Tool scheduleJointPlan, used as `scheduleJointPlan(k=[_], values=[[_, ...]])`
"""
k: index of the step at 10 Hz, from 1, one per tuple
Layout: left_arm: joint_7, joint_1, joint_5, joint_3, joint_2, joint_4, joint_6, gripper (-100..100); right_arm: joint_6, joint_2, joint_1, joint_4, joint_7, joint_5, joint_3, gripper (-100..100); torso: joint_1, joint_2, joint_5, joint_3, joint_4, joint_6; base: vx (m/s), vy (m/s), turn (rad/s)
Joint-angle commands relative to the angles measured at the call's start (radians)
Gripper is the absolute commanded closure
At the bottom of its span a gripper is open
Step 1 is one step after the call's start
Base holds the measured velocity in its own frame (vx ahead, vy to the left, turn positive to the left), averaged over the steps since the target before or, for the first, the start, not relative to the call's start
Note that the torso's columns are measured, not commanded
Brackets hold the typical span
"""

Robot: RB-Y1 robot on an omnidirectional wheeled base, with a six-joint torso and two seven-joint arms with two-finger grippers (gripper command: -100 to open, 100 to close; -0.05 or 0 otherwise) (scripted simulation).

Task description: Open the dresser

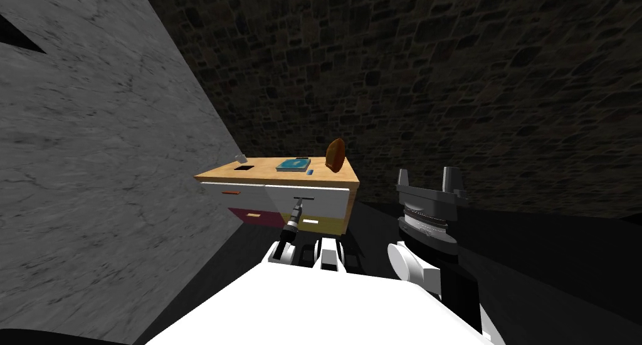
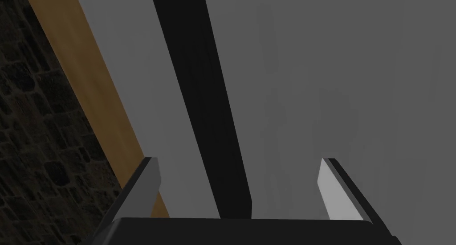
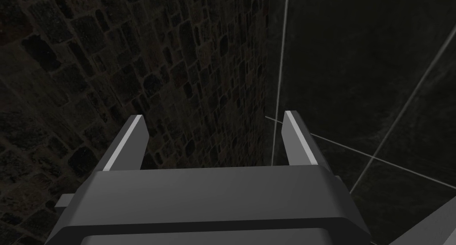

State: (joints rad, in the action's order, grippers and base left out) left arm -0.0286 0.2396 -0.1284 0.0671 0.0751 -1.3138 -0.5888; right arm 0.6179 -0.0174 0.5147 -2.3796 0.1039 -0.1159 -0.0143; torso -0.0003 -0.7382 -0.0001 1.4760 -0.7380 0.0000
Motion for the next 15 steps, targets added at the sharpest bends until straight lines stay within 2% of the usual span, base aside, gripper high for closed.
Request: scheduleJointPlan(k=[1,2,3,8,9,10,13,14,15], values=[[0.003,-0.014,0.001,-0.002,0.0,-0.016,0.03,-100,0.0,0.0,0.0,0.0,0.0,0.0,0.0,0,0.0,-0.002,0.0,-0.001,-0.001,0.0,0.06,-0.004,-0.015],[0.002,-0.012,0.001,-0.003,0.001,-0.002,0.012,-100,0.0,0.0,0.0,0.0,0.0,0.0,0.0,0,0.0,0.0,0.0,0.0,0.0,0.0,0.039,-0.002,-0.005],[0.003,-0.014,0.002,-0.003,0.001,-0.002,0.016,100,0.0,0.0,0.0,0.0,0.0,0.0,0.0,0,0.0,-0.001,0.0,0.0,0.0,0.0,0.006,0.0,0.001],[0.014,0.015,-0.004,0.011,0.011,-0.051,0.032,100,0.0,0.0,-0.001,0.0,0.0,0.0,0.0,0,0.001,-0.002,0.0,-0.001,-0.001,0.0,-0.165,-0.004,0.019],[0.012,0.012,-0.003,0.01,0.01,-0.044,0.029,100,0.0,0.0,-0.001,0.0,0.0,0.0,0.0,0,0.001,0.0,0.0,0.0,0.0,0.0,-0.088,0.01,0.002],[0.013,0.006,-0.003,0.008,0.038,-0.05,0.039,-100,0.0,0.0,0.0,0.0,0.0,0.0,0.0,0,0.001,0.006,0.0,0.003,0.001,0.0,0.027,-0.004,-0.014],[0.012,-0.018,-0.002,0.0,0.036,-0.049,0.073,-100,0.0,0.0,0.0,0.0,0.0,0.0,0.0,0,0.0,0.007,0.0,0.005,0.002,0.0,0.14,0.001,-0.018],[0.013,-0.013,-0.002,0.001,0.036,-0.048,0.064,-100,0.0,0.0,0.0,0.0,0.0,0.0,0.0,0,0.0,0.004,0.0,0.002,0.001,0.0,0.081,0.001,-0.003],[0.017,-0.027,-0.001,-0.002,0.039,-0.067,0.097,-100,0.0,0.0,0.0,0.0,0.0,0.0,0.0,0,0.0,-0.004,0.0,-0.002,-0.001,0.0,0.08,-0.01,-0.023]])
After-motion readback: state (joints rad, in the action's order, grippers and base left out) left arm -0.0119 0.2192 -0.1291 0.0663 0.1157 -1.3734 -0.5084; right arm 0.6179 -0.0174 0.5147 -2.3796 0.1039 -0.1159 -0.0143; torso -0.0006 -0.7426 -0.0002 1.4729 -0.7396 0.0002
